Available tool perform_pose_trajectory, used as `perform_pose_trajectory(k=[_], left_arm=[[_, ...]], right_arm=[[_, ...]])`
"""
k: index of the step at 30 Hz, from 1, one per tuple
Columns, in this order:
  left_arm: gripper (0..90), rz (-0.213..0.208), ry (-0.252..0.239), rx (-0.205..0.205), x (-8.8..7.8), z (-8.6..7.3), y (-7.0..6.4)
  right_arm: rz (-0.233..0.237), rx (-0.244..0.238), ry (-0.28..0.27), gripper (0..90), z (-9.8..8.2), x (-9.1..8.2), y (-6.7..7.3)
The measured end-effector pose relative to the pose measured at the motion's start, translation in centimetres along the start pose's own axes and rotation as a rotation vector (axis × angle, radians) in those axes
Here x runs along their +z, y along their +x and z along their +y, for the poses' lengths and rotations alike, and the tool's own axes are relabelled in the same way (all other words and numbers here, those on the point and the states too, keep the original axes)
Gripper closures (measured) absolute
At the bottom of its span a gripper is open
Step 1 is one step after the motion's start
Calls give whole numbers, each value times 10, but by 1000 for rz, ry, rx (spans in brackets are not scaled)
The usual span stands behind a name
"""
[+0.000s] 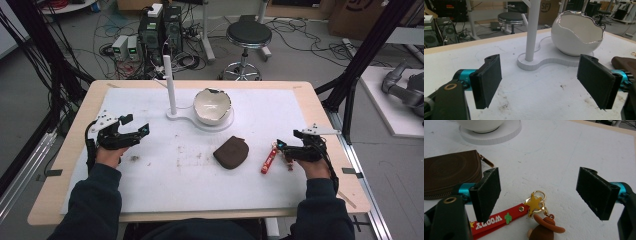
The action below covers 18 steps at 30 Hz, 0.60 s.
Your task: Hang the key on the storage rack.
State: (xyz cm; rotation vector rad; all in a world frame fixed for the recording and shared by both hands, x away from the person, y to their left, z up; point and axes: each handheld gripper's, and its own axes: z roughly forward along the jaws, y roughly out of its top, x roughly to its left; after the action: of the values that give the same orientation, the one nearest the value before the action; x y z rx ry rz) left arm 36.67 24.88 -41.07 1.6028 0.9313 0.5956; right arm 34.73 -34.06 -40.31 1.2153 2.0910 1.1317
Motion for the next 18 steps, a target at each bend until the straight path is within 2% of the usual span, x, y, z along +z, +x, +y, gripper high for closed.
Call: perform_pose_trajectory(k=[14,18], left_arm=[[199,14,-6,-18,1,0,2],[199,16,-4,-30,2,-2,4]], right_arm=[[-14,1,-1,202,-2,-4,-1],[-40,-7,26,204,-5,-3,-2]])
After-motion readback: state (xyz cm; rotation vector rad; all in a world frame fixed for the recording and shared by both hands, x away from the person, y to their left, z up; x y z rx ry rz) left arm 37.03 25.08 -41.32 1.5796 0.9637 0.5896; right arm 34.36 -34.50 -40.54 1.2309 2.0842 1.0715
